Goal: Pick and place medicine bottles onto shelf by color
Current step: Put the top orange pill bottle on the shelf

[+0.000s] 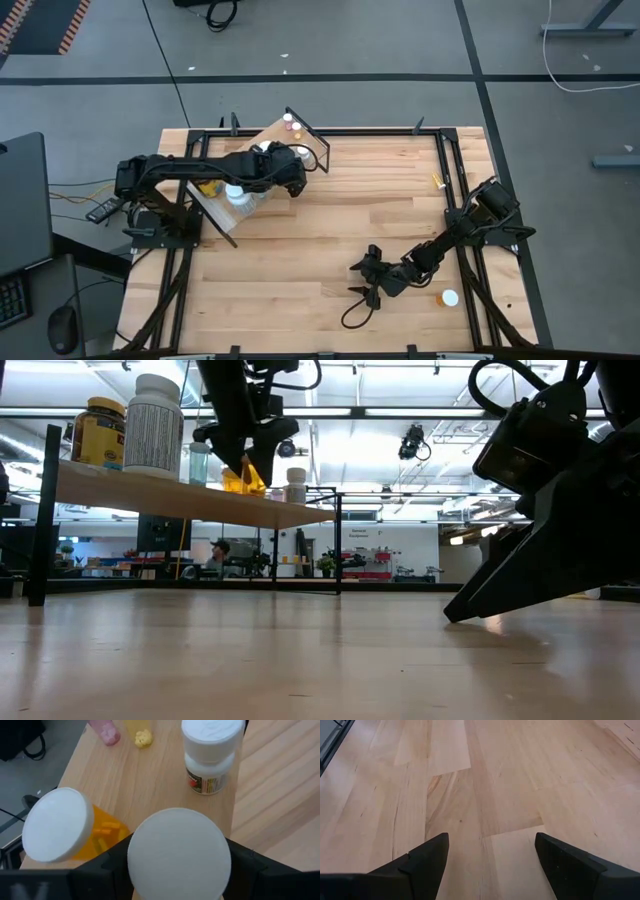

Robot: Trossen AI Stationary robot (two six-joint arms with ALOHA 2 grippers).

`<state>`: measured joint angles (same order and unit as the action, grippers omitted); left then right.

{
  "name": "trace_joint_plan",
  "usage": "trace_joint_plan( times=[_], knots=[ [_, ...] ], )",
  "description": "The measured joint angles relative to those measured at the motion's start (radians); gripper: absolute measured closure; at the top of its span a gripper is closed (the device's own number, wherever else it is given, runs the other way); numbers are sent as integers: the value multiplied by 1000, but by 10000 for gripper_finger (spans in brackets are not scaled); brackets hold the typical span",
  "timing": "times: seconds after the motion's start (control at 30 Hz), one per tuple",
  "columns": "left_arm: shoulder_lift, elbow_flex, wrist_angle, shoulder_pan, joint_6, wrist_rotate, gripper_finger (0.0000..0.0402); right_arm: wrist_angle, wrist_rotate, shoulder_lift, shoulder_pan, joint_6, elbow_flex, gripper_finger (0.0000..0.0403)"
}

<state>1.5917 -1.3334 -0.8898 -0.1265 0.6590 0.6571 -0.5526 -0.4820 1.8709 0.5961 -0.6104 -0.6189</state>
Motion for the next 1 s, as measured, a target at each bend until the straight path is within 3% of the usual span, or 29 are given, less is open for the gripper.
trace_joint_plan(
  times=[0.6, 1.0],
  knots=[
    [0, 0, -9, -10, -8, 15, 169, 0, 0, 0, 0, 0, 0, 95],
    [-2, 0, -29, -22, -15, -1, 87, 1, 0, 0, 0, 0, 0, 95]
  ],
)
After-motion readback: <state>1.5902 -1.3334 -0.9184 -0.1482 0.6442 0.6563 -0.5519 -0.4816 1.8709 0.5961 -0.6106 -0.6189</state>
